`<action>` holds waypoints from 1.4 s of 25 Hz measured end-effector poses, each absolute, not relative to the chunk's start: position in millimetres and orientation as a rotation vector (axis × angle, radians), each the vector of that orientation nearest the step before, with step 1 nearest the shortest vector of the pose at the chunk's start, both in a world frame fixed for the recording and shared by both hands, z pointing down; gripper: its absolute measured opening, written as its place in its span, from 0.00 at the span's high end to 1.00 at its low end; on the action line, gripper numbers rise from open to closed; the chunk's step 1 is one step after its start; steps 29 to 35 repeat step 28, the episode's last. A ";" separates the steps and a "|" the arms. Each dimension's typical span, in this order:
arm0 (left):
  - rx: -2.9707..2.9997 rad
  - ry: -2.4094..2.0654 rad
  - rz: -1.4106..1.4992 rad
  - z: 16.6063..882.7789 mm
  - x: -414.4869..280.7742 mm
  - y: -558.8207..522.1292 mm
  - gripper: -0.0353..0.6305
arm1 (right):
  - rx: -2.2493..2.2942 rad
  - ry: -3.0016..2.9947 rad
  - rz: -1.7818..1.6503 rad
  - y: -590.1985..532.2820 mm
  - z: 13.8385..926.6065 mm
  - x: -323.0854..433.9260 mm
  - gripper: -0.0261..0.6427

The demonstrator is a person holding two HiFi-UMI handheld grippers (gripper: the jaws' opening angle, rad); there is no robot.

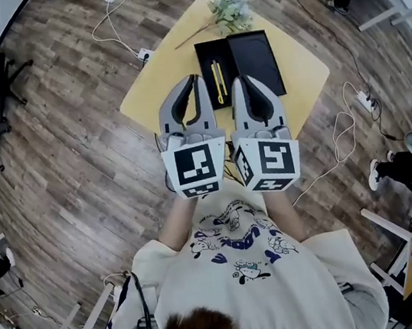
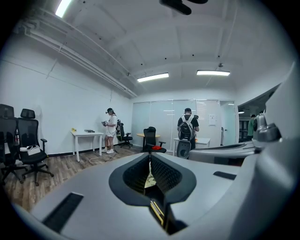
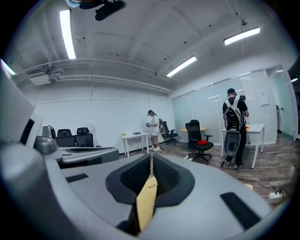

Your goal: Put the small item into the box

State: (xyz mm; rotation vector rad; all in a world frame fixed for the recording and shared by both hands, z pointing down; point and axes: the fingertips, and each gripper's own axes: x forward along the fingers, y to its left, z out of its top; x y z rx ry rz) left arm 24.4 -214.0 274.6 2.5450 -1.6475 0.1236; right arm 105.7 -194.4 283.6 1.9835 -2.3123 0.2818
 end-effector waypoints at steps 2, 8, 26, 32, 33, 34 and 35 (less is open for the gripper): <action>2.548 -1.650 0.119 272.4 25.4 -210.8 0.91 | 1.986 -2.320 0.281 -191.9 281.6 106.5 0.90; 2.558 -1.655 0.107 265.7 26.1 -205.0 0.91 | 1.988 -2.324 0.267 -188.0 277.0 106.4 0.91; 2.578 -1.657 0.087 259.6 19.3 -191.0 0.91 | 1.996 -2.318 0.241 -177.2 274.6 100.4 0.91; 2.581 -1.654 0.086 259.1 18.1 -188.1 0.91 | 1.996 -2.316 0.241 -174.3 274.8 98.9 0.91; 2.581 -1.654 0.086 259.1 18.1 -188.1 0.91 | 1.996 -2.316 0.241 -174.3 274.8 98.9 0.91; 2.581 -1.654 0.086 259.1 18.1 -188.1 0.91 | 1.996 -2.316 0.241 -174.3 274.8 98.9 0.91; 2.581 -1.654 0.086 259.1 18.1 -188.1 0.91 | 1.996 -2.316 0.241 -174.3 274.8 98.9 0.91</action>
